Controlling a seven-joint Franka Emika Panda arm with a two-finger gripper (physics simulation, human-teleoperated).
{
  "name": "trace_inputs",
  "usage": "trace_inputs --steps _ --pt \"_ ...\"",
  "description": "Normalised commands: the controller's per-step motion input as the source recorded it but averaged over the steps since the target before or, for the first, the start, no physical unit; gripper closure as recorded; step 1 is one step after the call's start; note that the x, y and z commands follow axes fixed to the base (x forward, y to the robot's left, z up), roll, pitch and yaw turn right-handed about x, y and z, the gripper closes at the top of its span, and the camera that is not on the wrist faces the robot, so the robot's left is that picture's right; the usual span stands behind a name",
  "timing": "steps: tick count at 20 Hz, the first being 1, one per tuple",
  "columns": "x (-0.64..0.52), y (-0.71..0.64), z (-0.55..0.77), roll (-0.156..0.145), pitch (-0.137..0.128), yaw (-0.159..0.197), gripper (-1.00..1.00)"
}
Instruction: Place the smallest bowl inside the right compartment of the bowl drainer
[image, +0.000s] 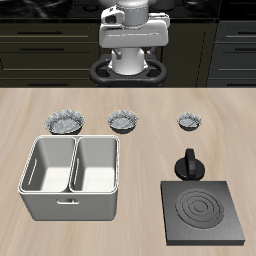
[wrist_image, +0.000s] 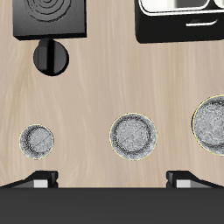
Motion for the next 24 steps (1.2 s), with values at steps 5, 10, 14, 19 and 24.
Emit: trace_inputs --steps 5,10,14,19,24 --pt "-0.09 0.41 -0.06 0.024 0.007 -0.016 -1.0" --pt "-0.18 0.54 -0.09 0.022 -0.016 -0.005 -1.0" --pt "-0.07 0.46 -0.13 0.024 0.004 0.025 -1.0" --pt "-0.07 0.6 -0.22 0.017 -0.004 0.055 -1.0" --pt "0.05 0.49 -0.15 0.009 0.015 0.02 -1.0"
